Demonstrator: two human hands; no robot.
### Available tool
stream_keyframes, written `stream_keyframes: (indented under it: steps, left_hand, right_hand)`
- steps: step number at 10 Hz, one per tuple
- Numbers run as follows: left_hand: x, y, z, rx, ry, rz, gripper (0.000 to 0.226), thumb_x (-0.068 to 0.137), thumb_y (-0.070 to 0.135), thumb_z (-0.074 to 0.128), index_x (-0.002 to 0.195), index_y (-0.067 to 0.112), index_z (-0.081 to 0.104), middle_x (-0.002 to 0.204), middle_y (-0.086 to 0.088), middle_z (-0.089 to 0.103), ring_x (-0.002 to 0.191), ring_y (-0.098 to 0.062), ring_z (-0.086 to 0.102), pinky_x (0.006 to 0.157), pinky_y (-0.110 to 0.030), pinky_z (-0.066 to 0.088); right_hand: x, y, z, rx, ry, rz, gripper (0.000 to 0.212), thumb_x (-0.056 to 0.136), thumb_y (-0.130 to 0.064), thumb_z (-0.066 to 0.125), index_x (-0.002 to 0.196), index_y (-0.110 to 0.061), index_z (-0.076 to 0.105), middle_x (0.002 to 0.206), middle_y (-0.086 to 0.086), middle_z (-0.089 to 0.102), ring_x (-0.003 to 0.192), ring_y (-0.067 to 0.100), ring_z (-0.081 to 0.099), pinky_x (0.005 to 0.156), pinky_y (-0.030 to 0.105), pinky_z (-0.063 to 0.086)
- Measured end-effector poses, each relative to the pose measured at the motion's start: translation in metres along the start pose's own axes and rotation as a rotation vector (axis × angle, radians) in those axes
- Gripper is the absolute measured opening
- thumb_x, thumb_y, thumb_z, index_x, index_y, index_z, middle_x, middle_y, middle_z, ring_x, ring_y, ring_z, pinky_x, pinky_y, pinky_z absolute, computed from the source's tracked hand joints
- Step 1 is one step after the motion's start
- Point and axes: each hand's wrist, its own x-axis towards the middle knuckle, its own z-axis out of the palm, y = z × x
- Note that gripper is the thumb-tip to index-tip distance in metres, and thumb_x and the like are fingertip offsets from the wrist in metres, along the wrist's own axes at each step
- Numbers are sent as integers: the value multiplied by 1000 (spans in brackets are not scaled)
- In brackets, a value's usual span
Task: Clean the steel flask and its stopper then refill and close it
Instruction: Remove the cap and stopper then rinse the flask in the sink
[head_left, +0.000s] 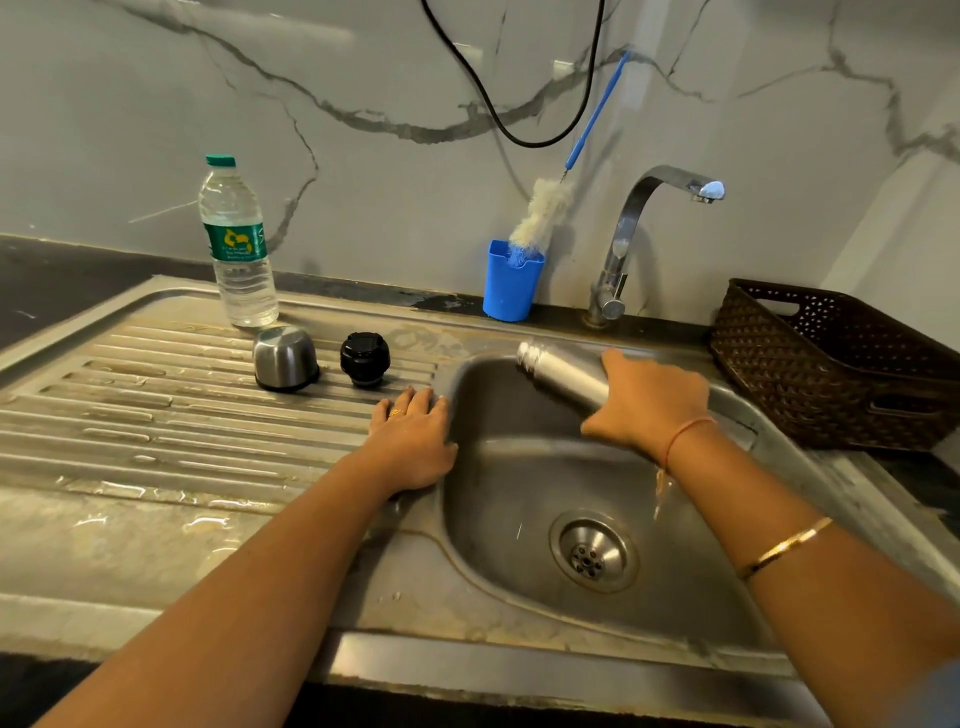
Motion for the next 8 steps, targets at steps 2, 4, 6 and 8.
stream_keyframes:
  steps: [2,4,6,8]
  left_hand:
    - [-1,0,-1,-1,-1,-2,65,98,37,40,152,15,12,160,-8,4,147,-26,-1,119,-47,2]
    - [-2,1,-1,7,-3,-3,66,98,37,40,152,15,10,160,-8,3,147,-26,-2,119,-47,2]
    - [-1,1,-1,11,5,2,65,98,37,40,152,15,11,160,-8,4,147,-26,-1,119,-46,2]
    - [-1,1,-1,11,12,4,64,98,37,41,151,15,13,160,-8,5,147,-26,0,118,-45,2]
  right_hand:
    - [-15,-14,33,-107,-251,-6,67,65,-47,73,122,-26,46,106,3,61,96,26,60,81,36,49]
    - [-17,-8,44,48,-280,16,62,70,-51,69,120,-26,41,106,1,61,93,23,60,70,30,42]
    - [-18,-13,50,37,-254,-7,59,69,-51,70,115,-28,42,97,-1,59,86,21,58,68,31,42]
    - [-20,-4,42,102,-197,34,65,70,-50,69,122,-26,38,100,0,59,84,22,56,65,30,40]
